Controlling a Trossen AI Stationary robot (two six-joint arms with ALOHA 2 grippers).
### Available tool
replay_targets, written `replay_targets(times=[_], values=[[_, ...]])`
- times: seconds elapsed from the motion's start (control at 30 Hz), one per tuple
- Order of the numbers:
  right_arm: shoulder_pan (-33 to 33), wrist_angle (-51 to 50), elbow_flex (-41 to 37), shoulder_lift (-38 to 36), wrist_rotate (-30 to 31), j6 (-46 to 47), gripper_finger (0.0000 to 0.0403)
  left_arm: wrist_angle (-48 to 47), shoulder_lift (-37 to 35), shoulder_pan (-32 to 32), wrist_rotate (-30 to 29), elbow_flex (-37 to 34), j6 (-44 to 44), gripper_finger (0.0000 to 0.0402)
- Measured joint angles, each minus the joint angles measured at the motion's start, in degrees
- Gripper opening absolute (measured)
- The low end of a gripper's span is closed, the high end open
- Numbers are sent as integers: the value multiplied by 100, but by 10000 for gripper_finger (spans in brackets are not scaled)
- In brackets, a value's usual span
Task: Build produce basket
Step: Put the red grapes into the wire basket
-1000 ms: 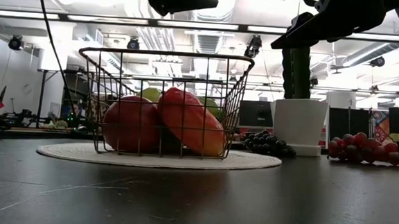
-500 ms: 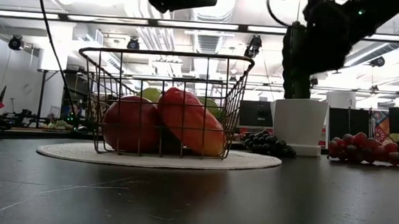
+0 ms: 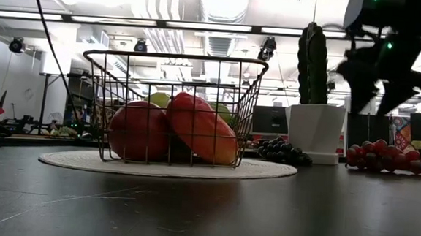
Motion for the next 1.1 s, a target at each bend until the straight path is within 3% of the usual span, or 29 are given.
replay_targets(times=[0.57,0.7,0.83,1.0,1.1], values=[[-293,16,-3,2149,-500,-106,316,-67,-1113,-4,-147,-805,-52,338],[-290,75,-5,2381,-576,-111,259,-14,-1273,-4,-146,-870,-164,338],[-277,141,-5,2450,-578,-115,175,-82,-1281,-4,-145,-870,-295,338],[-148,150,-3,2206,-589,-142,73,-319,-1283,-7,-143,-870,-365,338],[42,169,-5,1976,-614,-307,33,-441,-1290,-7,-145,-890,-380,338]])
